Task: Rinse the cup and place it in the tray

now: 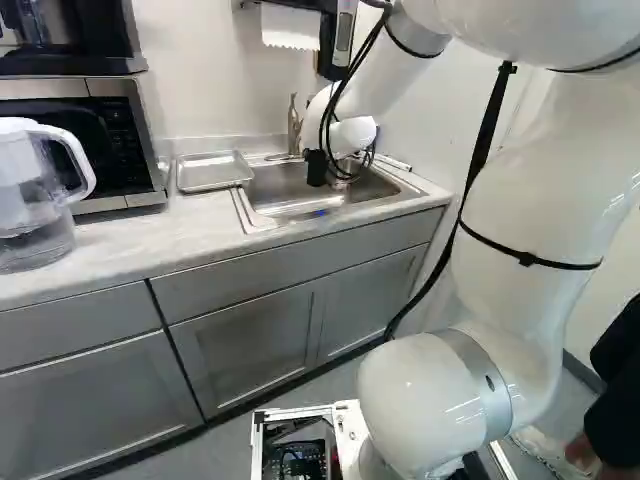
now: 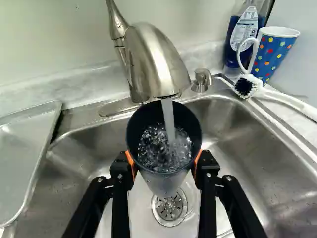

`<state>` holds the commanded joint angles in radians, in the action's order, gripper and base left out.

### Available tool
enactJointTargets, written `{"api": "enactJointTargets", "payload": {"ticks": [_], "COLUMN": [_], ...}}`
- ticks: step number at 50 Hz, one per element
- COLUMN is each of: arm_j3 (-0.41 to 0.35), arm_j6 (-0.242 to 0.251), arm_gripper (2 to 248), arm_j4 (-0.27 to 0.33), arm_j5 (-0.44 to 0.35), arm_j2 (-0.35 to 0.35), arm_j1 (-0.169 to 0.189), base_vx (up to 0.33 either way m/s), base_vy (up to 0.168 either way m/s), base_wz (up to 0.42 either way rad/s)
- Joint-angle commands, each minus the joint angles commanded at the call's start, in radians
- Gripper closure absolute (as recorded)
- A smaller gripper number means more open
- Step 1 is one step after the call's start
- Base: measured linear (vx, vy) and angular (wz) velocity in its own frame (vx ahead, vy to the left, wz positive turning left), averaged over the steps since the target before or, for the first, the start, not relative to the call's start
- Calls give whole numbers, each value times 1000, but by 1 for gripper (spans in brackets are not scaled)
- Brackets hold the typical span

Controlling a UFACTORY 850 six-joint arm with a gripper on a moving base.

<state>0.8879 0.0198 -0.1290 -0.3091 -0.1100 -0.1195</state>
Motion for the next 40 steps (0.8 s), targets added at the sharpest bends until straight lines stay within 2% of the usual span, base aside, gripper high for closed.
{"api": "enactJointTargets", "payload": {"ticks": [40], "arm_j3": [0], "arm_j6": [0], "arm_gripper": [126], "arm_j4": [0], "arm_j5": [0], "arm_j2": [0], "arm_j1": [0], "base_vx": [0], "base_vy": [0], "base_wz": [0]}}
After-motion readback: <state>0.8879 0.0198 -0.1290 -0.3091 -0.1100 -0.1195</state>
